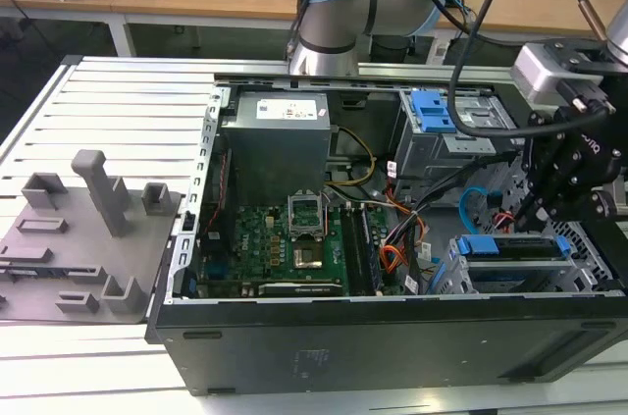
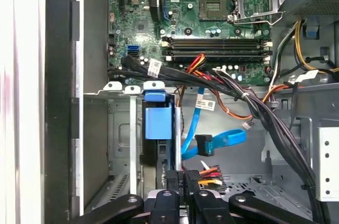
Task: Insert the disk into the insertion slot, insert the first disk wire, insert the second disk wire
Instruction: 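Insert the first disk wire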
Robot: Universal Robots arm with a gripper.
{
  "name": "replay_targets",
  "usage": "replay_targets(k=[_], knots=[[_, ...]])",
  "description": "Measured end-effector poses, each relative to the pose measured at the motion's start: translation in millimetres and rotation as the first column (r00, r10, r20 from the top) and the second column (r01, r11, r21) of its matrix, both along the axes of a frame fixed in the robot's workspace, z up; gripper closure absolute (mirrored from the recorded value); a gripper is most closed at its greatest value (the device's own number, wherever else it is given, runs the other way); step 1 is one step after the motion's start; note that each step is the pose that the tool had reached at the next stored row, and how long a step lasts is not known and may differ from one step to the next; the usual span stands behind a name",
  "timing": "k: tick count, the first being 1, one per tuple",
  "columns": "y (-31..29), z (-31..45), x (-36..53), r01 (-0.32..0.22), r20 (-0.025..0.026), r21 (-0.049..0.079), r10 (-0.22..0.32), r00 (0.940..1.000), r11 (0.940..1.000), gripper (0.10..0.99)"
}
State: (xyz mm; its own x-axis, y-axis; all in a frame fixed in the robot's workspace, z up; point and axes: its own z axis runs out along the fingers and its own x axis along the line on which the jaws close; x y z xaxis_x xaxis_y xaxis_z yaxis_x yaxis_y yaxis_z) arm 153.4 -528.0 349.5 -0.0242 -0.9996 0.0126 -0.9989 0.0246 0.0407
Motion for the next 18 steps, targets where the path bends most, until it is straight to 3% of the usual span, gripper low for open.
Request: replay_targets(k=[6, 18], knots=[[-9.0, 0.0, 0.0, 0.000, 0.0000, 0.000, 0.000, 1.0000, 1.0000, 0.918], [-7.6, -5.3, 6.5, 0.000, -0.0002, 0.011, 0.000, 1.0000, 0.9999, 0.918]])
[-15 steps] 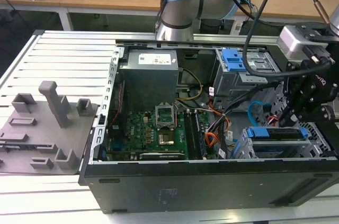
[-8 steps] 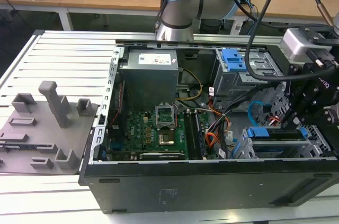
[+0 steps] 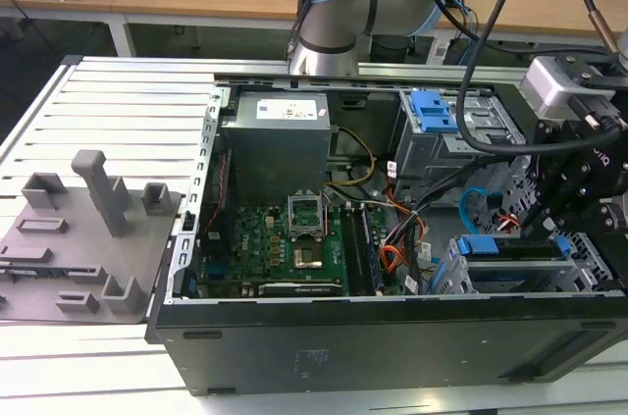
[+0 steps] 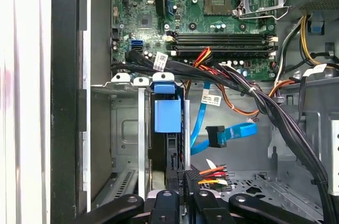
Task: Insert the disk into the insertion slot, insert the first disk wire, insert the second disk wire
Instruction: 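Insert the first disk wire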
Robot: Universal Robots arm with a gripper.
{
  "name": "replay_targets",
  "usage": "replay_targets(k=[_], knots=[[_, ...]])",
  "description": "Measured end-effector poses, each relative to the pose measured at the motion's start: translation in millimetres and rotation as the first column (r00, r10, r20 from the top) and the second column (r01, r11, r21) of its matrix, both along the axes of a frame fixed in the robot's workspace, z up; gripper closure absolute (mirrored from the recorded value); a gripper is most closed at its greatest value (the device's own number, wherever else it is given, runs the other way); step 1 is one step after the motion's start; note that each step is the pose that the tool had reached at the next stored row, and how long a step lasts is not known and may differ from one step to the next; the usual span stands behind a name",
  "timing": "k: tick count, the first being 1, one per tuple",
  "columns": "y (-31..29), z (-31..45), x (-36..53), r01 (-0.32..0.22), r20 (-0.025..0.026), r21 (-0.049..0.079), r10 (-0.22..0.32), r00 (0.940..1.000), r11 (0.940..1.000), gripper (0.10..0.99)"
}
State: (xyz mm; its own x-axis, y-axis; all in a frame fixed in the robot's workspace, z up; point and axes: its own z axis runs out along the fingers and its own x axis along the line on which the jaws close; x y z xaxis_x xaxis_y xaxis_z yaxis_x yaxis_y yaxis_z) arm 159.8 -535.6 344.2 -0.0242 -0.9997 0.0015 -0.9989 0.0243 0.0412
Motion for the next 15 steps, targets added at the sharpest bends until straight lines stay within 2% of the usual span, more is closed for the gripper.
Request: replay_targets(k=[11, 15], knots=[[-1.6, -1.6, 1.9, 0.000, 0.0000, 0.001, 0.000, 1.0000, 1.0000, 0.918], [-2.8, 2.4, 1.4, 0.000, 0.0007, 0.004, 0.000, 1.0000, 1.0000, 0.918]])
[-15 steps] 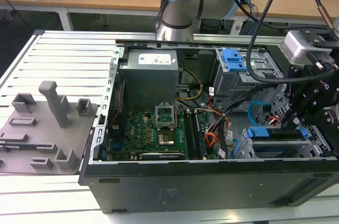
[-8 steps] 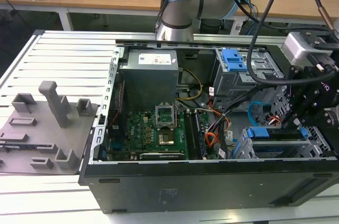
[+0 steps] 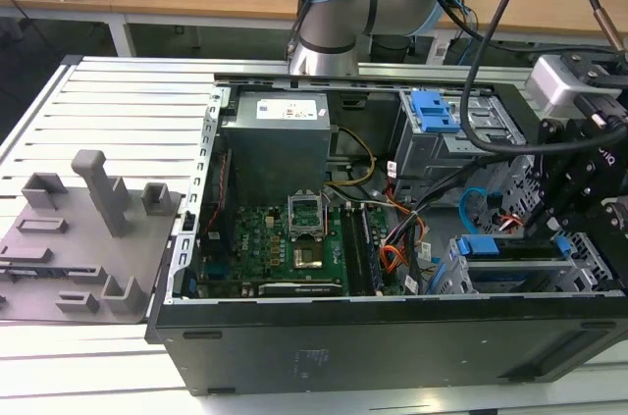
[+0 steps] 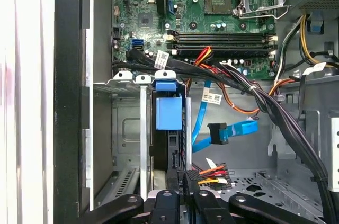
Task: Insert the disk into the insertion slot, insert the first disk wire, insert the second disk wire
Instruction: 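Insert the first disk wire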
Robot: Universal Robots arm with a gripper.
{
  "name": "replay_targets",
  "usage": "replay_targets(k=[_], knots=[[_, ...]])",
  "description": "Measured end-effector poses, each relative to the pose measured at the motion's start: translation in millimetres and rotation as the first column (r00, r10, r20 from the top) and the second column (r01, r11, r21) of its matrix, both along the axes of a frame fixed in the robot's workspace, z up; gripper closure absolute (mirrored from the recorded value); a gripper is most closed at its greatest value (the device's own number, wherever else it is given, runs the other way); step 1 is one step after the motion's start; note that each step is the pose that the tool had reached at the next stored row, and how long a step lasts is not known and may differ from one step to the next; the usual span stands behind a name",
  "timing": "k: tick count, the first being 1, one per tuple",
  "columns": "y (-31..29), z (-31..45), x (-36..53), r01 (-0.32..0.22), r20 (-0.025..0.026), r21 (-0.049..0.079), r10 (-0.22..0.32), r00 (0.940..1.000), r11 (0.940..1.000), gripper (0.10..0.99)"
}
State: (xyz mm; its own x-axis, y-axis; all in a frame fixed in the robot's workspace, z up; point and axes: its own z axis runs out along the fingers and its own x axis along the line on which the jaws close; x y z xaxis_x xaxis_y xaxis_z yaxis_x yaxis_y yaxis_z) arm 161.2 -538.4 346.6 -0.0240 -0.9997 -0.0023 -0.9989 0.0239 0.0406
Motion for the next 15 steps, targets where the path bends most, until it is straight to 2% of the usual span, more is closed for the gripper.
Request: replay_targets(k=[3, 9, 15], knots=[[-0.9, -2.3, -0.1, 0.000, 0.0000, 0.013, 0.000, 1.0000, 0.9999, 0.918], [-3.8, -3.1, -0.1, -0.005, 0.0000, 0.013, 0.005, 1.0000, 0.9999, 0.918], [-4.1, -7.1, 0.5, -0.006, -0.0019, 0.012, 0.006, 1.0000, 0.9999, 0.918]])
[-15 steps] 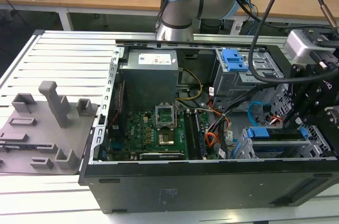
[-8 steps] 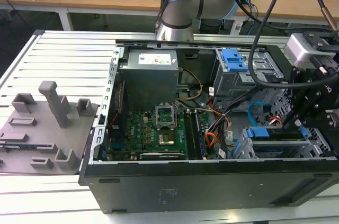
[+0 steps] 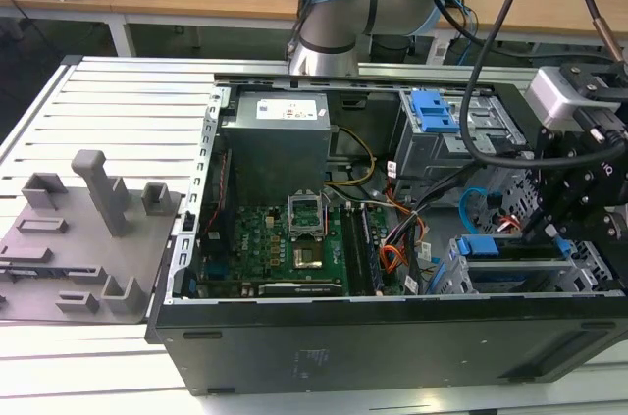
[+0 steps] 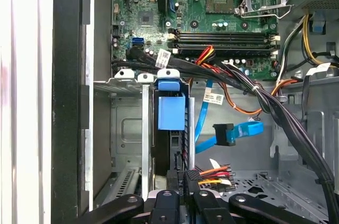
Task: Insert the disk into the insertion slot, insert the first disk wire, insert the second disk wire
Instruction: 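Insert the first disk wire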
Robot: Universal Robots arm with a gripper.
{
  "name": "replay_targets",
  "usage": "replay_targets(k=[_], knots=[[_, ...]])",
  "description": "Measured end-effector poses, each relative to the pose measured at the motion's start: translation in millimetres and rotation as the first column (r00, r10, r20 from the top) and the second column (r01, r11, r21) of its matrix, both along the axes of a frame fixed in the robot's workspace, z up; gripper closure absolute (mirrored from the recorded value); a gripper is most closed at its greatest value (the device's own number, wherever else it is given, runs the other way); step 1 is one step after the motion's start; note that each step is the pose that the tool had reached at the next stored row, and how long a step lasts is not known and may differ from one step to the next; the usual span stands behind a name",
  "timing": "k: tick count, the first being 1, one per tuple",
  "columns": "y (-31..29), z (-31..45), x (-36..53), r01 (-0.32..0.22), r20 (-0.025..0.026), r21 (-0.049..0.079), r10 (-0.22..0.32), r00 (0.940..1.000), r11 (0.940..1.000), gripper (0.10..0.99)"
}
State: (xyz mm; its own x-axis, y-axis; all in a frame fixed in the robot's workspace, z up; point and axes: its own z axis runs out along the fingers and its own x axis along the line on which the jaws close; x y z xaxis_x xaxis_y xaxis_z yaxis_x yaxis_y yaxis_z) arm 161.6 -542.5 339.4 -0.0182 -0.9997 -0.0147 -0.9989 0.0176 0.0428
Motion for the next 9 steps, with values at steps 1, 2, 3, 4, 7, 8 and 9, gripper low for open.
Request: replay_targets(k=[1, 2, 3, 4, 7, 8, 9], knots=[[0.0, -0.8, 0.5, 0.000, -0.0003, 0.000, 0.000, 1.0000, 1.0000, 0.918], [0.0, -1.9, 1.7, 0.000, -0.0012, 0.000, 0.000, 1.0000, 1.0000, 0.918], [-0.1, -3.0, 3.0, 0.000, -0.0019, 0.000, 0.000, 1.0000, 1.0000, 0.918], [0.0, -3.4, 3.2, 0.000, -0.0021, 0.000, 0.000, 1.0000, 1.0000, 0.918], [-0.1, -3.7, 3.3, 0.000, -0.0022, 0.000, 0.000, 1.0000, 1.0000, 0.918], [0.0, -3.8, 3.3, 0.000, -0.0022, 0.001, 0.000, 1.0000, 1.0000, 0.918], [-0.1, -4.3, 3.3, 0.000, -0.0023, 0.001, 0.000, 1.0000, 1.0000, 0.906]])
